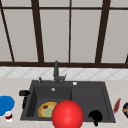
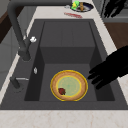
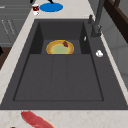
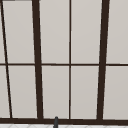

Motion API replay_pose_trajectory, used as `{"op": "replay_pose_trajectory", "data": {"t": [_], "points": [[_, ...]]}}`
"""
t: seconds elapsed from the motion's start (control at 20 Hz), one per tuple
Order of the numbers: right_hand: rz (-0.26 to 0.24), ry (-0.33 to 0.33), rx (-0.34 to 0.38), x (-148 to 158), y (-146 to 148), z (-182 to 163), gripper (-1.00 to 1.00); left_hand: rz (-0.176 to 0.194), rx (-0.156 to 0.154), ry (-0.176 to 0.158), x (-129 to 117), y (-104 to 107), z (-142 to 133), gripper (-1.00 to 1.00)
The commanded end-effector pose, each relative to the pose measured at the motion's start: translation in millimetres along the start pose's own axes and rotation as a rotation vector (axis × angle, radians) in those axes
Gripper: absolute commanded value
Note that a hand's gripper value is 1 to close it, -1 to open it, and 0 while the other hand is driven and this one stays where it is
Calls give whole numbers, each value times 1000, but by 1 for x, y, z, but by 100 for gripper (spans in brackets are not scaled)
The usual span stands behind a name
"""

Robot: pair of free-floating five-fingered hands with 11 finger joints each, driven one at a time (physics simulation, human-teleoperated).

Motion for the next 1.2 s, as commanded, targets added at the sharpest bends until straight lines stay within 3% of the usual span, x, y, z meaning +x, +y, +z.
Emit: {"op": "replay_pose_trajectory", "data": {"t": [0.0,0.2,0.45,0.85,1.15], "points": [[0,0,0,0,0,0,0,-1,5,39,-17,-3,-19,-100],[0,0,0,0,0,0,0,-3,-6,44,-33,-11,-42,-100],[0,0,0,0,0,0,0,3,25,54,-55,-24,-65,-100],[0,0,0,0,0,0,0,-2,18,54,-88,-38,-103,-100],[0,0,0,0,0,0,0,26,19,56,-134,-61,-129,-100]]}}
